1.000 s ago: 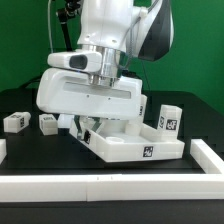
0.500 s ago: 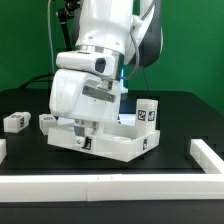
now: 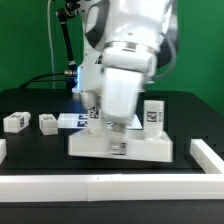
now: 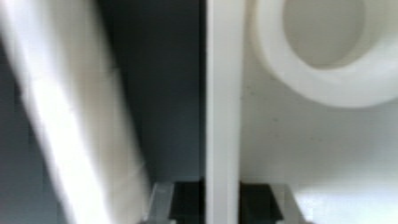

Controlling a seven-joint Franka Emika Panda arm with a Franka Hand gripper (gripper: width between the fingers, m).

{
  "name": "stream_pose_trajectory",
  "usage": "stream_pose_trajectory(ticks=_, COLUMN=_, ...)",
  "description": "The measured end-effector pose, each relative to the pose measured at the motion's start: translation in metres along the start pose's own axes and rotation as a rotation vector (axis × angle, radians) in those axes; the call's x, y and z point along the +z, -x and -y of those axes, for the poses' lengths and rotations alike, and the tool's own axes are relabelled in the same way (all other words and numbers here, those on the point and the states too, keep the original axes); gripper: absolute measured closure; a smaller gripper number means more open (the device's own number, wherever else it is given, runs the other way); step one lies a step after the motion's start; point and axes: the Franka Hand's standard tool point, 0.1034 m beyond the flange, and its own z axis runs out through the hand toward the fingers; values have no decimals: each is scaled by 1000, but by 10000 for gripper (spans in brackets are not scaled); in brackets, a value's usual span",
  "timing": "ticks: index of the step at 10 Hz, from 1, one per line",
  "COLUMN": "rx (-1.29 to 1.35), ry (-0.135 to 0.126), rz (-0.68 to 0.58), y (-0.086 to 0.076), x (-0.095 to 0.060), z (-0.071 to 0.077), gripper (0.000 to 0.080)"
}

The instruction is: Assemble square table

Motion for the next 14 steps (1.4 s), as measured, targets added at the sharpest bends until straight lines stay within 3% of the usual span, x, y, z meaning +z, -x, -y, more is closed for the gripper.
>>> stream_pose_trajectory(ticks=1, rx=8, ry=11, rz=-7, y=1, x=1, z=3, gripper=726)
stream_pose_trajectory(ticks=5, rx=5, ry=9, rz=-6, y=2, x=1, z=3, gripper=726)
stream_pose_trajectory(ticks=6, rx=-34, ry=34, rz=-21, y=-4, x=3, z=3, gripper=726)
stream_pose_trajectory(ticks=10, rx=-115, ry=74, rz=-46, y=-41, x=6, z=-13, gripper=722)
stream_pose_trajectory(ticks=14, rx=-116, ry=75, rz=-46, y=-43, x=4, z=-14, gripper=722)
